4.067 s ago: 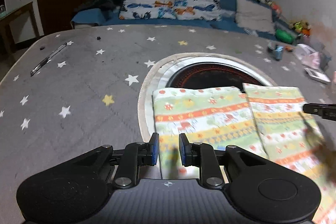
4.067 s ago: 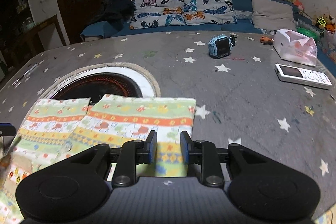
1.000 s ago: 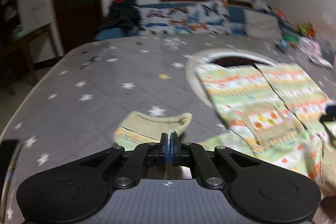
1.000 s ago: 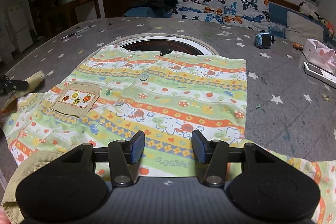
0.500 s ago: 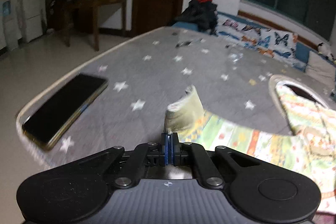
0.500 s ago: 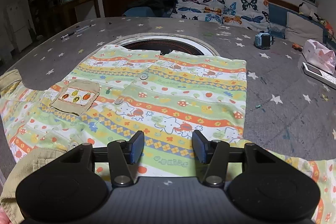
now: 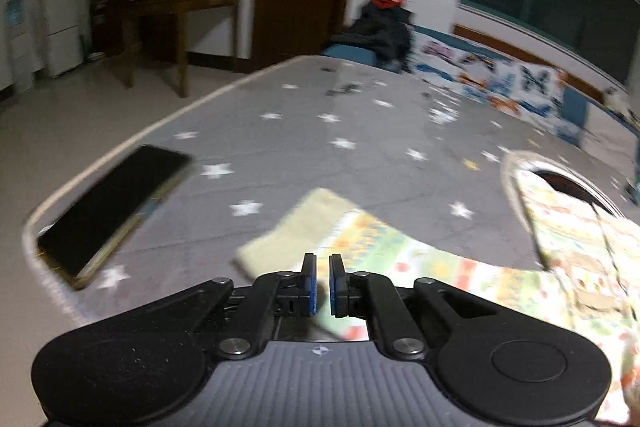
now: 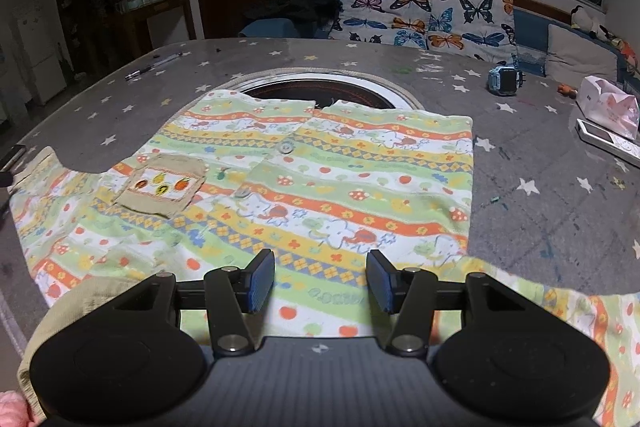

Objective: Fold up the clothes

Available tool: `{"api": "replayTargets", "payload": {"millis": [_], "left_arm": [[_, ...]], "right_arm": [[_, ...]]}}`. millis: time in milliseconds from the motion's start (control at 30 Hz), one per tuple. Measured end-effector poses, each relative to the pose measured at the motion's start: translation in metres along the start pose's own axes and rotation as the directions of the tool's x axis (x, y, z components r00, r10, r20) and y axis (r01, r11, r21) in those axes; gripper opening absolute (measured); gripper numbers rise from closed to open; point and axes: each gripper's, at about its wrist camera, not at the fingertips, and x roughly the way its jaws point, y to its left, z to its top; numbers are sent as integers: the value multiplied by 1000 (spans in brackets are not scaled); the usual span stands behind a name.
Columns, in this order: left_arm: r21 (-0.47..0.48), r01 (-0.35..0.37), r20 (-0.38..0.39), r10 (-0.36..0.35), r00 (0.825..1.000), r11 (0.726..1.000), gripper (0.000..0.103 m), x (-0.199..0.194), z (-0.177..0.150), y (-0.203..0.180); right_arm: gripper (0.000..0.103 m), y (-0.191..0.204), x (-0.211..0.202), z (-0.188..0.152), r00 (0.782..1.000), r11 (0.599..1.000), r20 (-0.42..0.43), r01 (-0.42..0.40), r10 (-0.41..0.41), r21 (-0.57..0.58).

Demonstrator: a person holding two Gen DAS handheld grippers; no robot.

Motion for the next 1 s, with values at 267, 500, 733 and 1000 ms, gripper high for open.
{"api": "replayTargets", "payload": {"millis": [267, 500, 733, 1000], "left_arm": [[96, -19, -13, 20, 1000, 995, 10, 20, -6, -18], [69, -9, -25, 11, 1000, 998, 10, 20, 3, -19], [104, 78, -9, -77, 997, 992, 16, 9, 12, -46], [170, 185, -19, -185, 983, 968, 23, -2, 12, -89]], "right_arm": [[53, 10, -21, -27, 1000, 998, -10, 16, -16, -57], [56, 1, -50, -50, 1000, 1000, 11, 24, -24, -19], [57, -39, -83, -66, 994, 987, 35, 97, -102, 125], [56, -118, -96, -70, 937, 910, 56, 319, -345, 264]]}}
